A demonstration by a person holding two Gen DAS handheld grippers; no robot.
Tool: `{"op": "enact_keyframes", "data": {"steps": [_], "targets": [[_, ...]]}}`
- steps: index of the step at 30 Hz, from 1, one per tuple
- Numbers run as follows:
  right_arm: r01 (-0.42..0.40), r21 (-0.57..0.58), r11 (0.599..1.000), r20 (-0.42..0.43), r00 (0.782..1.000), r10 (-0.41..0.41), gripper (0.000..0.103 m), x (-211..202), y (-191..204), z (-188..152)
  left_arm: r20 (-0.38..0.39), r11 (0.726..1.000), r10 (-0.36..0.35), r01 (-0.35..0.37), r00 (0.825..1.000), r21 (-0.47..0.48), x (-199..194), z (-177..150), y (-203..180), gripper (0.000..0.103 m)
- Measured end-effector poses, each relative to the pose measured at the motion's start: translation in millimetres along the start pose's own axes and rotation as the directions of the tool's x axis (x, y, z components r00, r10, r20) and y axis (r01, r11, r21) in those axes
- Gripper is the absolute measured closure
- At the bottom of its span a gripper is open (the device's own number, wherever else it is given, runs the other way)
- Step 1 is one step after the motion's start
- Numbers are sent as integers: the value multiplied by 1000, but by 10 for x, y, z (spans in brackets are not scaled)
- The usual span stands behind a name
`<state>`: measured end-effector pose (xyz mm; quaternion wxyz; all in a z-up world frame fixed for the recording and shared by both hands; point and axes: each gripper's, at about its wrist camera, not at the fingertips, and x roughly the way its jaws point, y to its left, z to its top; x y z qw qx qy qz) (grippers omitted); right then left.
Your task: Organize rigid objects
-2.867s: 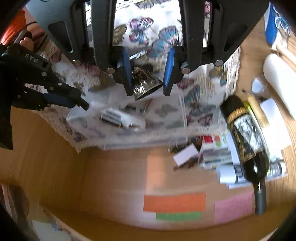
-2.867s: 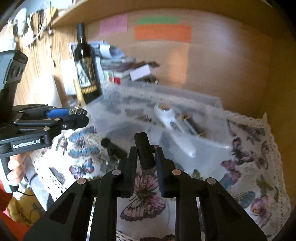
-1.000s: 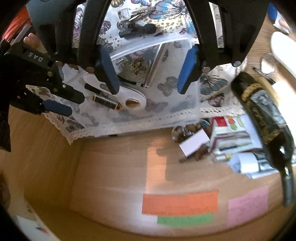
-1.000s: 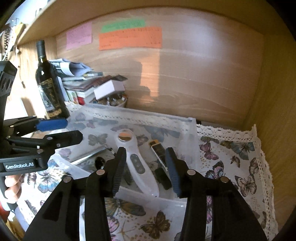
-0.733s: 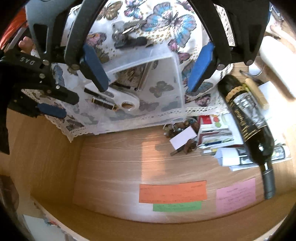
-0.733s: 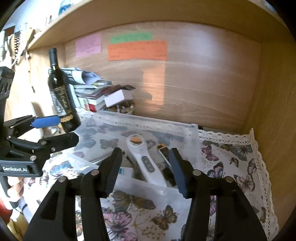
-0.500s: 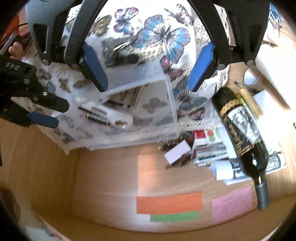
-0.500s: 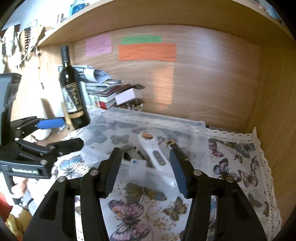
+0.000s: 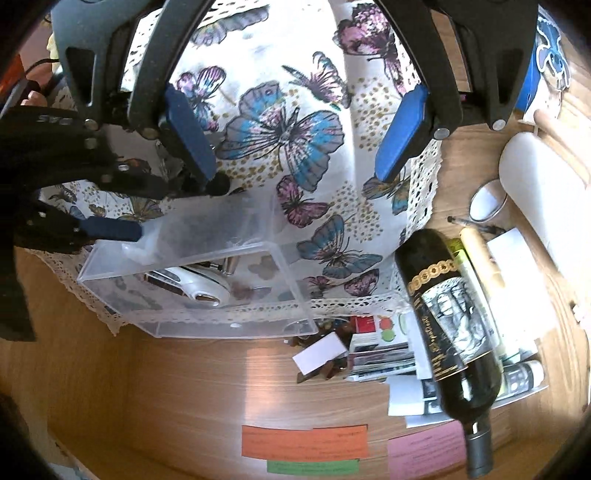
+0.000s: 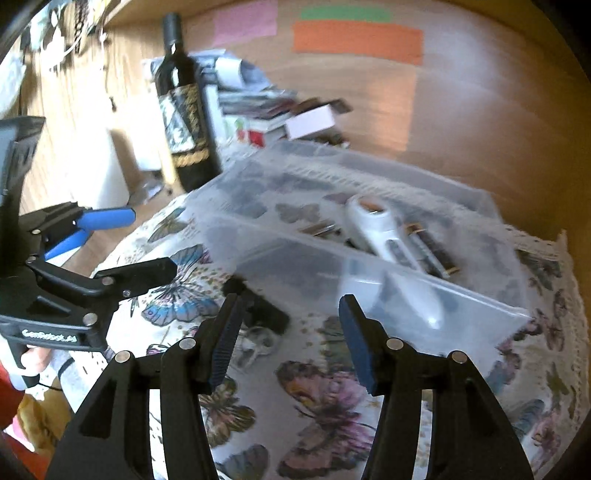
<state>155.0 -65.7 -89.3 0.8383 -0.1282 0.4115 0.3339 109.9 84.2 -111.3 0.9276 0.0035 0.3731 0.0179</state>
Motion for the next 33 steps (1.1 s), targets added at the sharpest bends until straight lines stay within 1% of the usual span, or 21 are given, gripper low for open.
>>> {"op": "enact_keyframes", "data": {"steps": [4,8,10,12,16,21,24,28,31,33], "targets": [[2,-17,1000,-53,999,-3,52,222,85,31,6,1000,-12,12,1000,1,-21,-37,45,14],[-29,4,1000,-108,994,29,54,401,62,15,-6,1000,-18,18,1000,8,11,-51,50,14],[-40,14,999,-129,991,41,69,454,46,-11,-18,1000,-20,20,1000,8,39,-62,51,14],[-49,27,998,-115,992,52,70,419,21,-24,-30,1000,-22,22,999,6,64,-72,48,14],[-43,32,999,-68,997,45,70,255,4,2,-60,999,-40,41,997,6,112,-75,6,14],[-25,45,999,7,1000,24,70,-56,-73,-9,-100,997,-70,74,992,35,169,-87,-176,14],[1,57,998,36,999,-3,70,-189,-184,-64,-145,993,-94,103,985,56,248,-103,-329,14],[35,78,996,59,997,-39,70,-314,-331,-157,-222,989,-121,137,968,61,402,-114,-537,14],[35,106,994,74,996,-43,70,-404,-452,-225,-254,990,-112,129,961,50,498,-93,-631,14],[36,127,991,85,995,-47,70,-446,-528,-259,-250,993,-82,101,965,62,524,-83,-709,14]]}}
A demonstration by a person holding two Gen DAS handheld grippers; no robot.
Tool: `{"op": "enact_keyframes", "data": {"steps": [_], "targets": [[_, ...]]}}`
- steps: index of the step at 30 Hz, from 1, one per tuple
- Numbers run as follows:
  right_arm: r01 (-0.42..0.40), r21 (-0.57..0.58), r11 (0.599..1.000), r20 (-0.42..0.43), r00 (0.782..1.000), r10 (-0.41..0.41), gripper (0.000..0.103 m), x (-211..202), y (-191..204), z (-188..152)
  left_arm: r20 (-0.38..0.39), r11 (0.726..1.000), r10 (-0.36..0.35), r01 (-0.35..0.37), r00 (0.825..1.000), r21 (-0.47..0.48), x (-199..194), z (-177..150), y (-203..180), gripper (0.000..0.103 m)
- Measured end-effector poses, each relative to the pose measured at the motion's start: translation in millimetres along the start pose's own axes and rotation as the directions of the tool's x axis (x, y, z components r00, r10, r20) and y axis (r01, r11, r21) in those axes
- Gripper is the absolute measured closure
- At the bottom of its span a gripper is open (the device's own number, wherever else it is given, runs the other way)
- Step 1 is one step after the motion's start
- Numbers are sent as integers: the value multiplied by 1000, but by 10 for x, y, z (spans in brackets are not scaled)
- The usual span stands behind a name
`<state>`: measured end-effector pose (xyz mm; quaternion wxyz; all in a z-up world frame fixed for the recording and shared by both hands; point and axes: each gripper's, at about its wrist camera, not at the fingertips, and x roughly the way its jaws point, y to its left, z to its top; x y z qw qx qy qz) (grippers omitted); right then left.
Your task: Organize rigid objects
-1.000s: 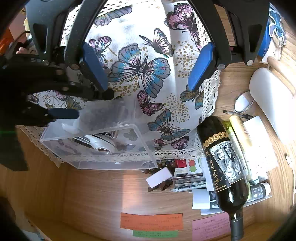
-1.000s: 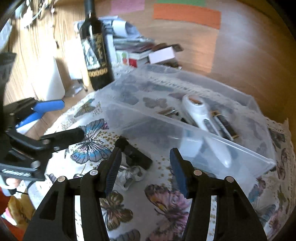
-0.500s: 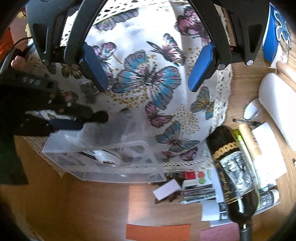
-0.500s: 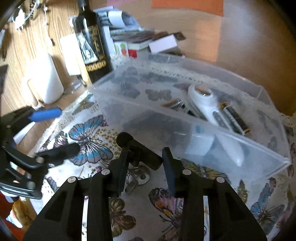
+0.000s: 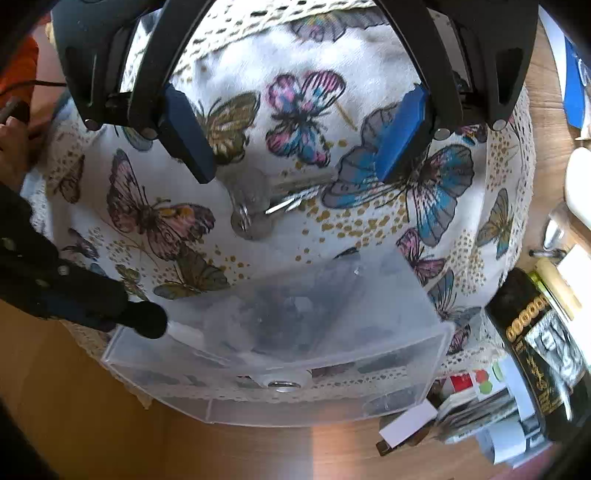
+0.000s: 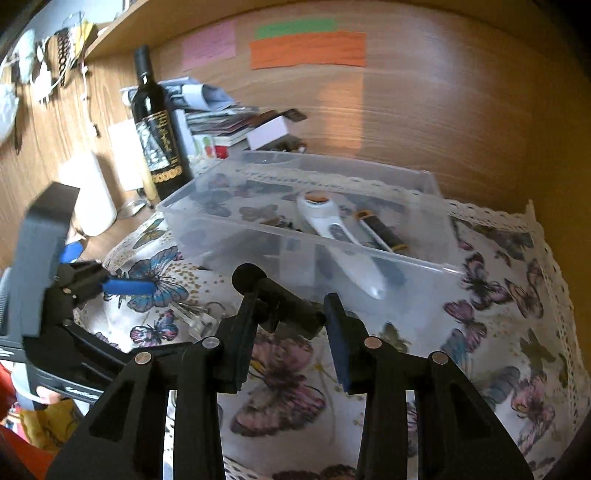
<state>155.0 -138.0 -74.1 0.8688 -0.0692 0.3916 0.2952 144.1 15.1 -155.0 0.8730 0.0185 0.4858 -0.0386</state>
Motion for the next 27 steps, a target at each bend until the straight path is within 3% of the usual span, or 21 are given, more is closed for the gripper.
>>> {"op": "enact_keyframes", "data": {"steps": [3,7,15,27], "targets": [[1,19,1000,12,1000,-1,70,-41,-81,-33,10,1000,-10,10,1000,8,20,25,-80,19],[-3,28,1000,22,1000,2,70,-86,-125,-82,29,1000,-14,14,999,27,4,33,-154,42],[-7,36,999,43,999,5,70,-156,-124,-122,62,999,-12,10,998,33,-75,12,-192,42],[3,39,999,109,994,-8,70,-337,-102,-12,240,1000,10,-16,971,25,-679,-7,-154,42]]}}
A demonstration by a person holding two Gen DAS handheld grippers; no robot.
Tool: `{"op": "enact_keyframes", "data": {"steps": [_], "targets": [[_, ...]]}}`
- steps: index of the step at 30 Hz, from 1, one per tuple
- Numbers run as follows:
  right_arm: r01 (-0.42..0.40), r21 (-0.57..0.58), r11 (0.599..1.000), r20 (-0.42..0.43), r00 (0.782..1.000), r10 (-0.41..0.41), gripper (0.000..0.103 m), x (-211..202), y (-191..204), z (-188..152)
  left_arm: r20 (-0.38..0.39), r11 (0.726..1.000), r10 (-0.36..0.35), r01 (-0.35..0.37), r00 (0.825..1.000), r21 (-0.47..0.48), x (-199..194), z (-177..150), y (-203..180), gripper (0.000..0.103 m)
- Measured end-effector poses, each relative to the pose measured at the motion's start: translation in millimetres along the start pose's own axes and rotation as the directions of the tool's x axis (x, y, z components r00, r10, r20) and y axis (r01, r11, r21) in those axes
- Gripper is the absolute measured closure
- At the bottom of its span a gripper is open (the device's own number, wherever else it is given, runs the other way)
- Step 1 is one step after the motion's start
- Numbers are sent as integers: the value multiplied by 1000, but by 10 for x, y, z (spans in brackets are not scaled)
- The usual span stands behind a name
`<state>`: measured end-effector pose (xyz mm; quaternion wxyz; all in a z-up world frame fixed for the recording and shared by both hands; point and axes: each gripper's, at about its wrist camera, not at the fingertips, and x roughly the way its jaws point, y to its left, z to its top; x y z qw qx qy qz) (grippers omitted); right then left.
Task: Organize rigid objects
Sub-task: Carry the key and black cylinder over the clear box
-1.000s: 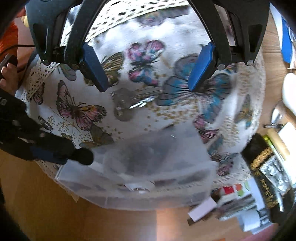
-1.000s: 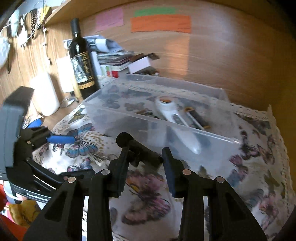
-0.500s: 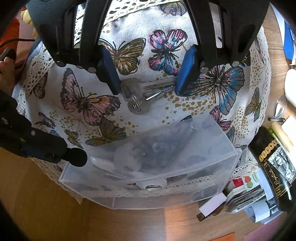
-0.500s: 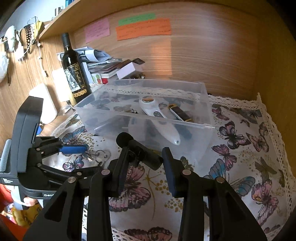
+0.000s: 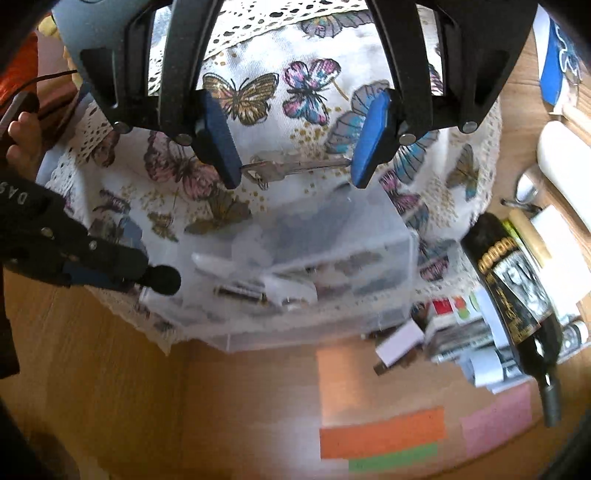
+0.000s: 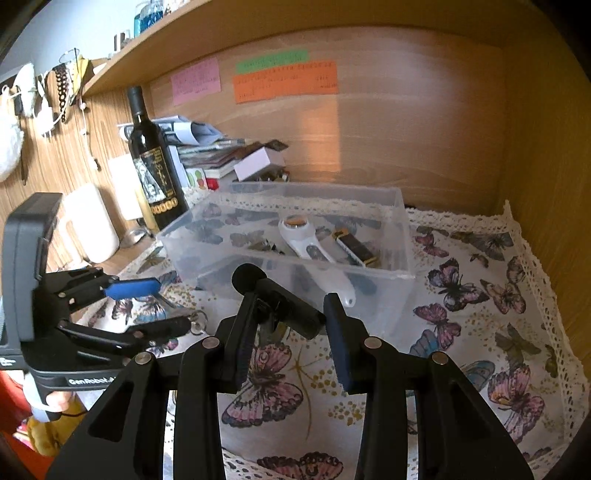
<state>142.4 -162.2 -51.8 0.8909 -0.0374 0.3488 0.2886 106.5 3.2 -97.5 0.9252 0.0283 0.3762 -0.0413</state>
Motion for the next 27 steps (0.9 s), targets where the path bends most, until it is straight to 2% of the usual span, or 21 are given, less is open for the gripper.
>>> {"op": "enact_keyframes", "data": {"steps": [9,20,27], "targets": [[10,-10,1000,62,998,-9,70,-120,10,158,108,999,-6,10,994,-38,-175,313,178,42],[28,-11,1000,133,991,-27,70,-151,-34,462,217,997,-6,23,976,-77,-345,723,354,42],[31,1,1000,130,991,-31,70,24,-117,621,214,992,-3,29,977,-120,-160,883,465,42]]}}
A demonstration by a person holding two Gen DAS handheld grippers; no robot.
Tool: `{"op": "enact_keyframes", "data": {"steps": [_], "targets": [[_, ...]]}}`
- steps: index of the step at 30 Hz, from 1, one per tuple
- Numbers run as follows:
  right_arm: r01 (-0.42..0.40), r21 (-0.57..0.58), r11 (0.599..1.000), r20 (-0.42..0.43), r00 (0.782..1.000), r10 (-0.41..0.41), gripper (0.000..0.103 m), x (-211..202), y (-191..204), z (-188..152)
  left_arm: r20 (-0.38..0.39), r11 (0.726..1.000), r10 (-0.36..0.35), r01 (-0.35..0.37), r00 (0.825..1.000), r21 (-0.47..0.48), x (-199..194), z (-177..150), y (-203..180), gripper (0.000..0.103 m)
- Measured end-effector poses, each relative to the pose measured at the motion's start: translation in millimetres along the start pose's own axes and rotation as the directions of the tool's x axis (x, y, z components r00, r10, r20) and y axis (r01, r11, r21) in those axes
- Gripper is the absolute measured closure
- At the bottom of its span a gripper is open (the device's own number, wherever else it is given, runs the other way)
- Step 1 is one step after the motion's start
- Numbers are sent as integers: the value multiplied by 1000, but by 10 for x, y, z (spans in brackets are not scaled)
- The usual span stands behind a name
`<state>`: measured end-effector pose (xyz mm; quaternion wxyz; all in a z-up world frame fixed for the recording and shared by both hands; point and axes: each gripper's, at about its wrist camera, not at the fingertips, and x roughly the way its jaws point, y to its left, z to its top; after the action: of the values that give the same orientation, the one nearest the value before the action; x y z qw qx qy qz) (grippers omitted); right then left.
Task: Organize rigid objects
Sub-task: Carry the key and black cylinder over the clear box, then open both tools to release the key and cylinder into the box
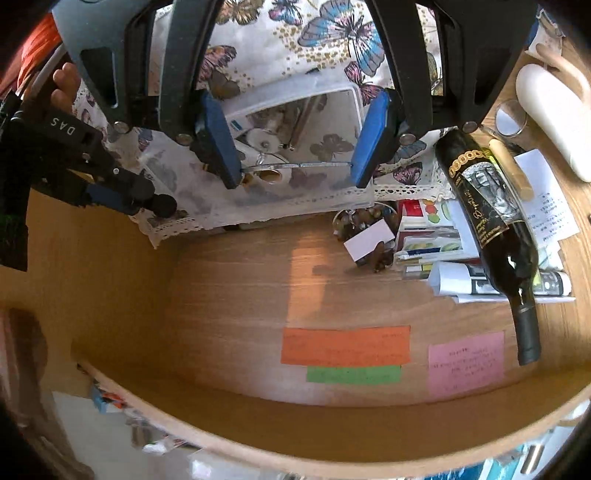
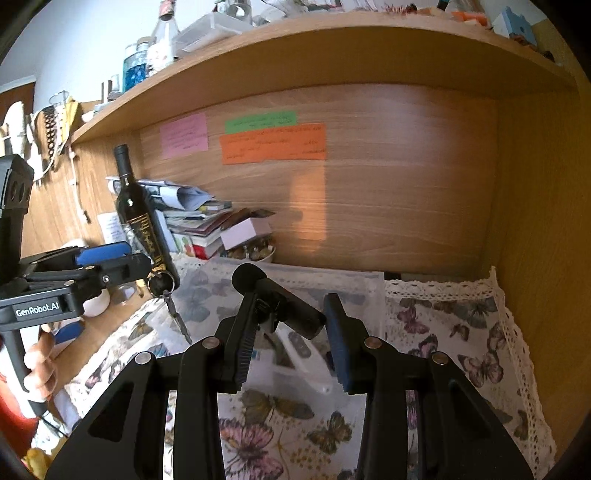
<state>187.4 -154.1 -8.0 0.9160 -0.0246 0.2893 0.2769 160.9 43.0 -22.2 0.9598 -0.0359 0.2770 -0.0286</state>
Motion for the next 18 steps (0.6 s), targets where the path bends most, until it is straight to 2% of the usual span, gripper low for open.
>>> {"op": "enact_keyframes", "data": {"steps": [4,11,18], "targets": [[2,10,1000,-47,999,-2,70,242,-37,-12,-33,1000,20,-21,999,-13,237,-28,60,42],[17,6,1000,-156,988,-16,70,664,-68,-130,-158,999,21,-26,987,-27,714,-216,177,42],[31,-16,999,-245,969,-34,70,927,-57,-240,-194,999,42,-40,980,15,891,-320,120,42]]}}
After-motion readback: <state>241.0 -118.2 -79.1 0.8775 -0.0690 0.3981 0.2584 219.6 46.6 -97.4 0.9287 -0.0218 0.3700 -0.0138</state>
